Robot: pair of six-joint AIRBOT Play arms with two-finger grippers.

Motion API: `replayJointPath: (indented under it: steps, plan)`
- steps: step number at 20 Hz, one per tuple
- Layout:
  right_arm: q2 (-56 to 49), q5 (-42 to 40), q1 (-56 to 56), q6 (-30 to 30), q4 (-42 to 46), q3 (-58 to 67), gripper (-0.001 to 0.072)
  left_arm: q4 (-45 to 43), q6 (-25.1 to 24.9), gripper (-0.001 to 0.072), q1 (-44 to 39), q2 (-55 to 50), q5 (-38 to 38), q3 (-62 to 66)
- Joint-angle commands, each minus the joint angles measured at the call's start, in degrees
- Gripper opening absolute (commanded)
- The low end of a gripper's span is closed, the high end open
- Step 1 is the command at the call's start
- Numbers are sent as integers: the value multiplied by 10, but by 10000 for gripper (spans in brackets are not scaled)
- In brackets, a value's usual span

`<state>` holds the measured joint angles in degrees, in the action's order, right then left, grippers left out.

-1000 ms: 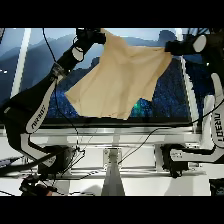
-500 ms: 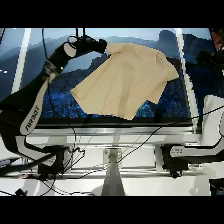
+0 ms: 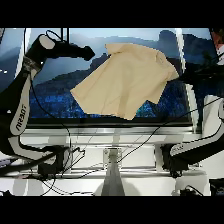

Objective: Fold the clothes and pants, and hang the long-sleeved shirts on hangers.

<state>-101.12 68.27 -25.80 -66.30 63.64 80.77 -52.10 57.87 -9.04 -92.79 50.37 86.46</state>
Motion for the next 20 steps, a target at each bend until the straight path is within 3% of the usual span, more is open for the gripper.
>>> replayJointPath:
  steps: [1,4,5,8,11,12,13,15,16,17,20]
  plan:
    - [-28,-98,36,40,-18,-2,484,1,0,694,13,1,35,0]
    - [-28,-177,45,23,-17,-2,496,-3,-1,694,13,1,35,0]
    - [-29,-189,45,18,-16,-2,530,-3,-1,694,13,0,35,0]
    - [-32,-186,45,15,-20,-2,509,-3,0,694,13,-3,35,0]
    - [-35,-162,45,15,-24,-2,266,-3,0,692,18,-4,42,0]
    - [-35,-154,45,16,-25,-2,264,-8,10,692,25,-4,57,0]
    - [-35,-144,46,25,-25,-2,262,-24,34,692,36,-4,79,0]
    - [-35,-116,50,50,-25,-2,69,-80,88,681,64,-4,135,0]
    - [-35,-103,52,52,-24,-2,13,-115,118,628,80,-4,162,0]
    - [-34,-92,54,55,-23,-2,13,-145,144,586,95,-4,183,0]
    - [-17,-89,55,56,-23,-2,12,-162,174,573,144,-2,227,-10]
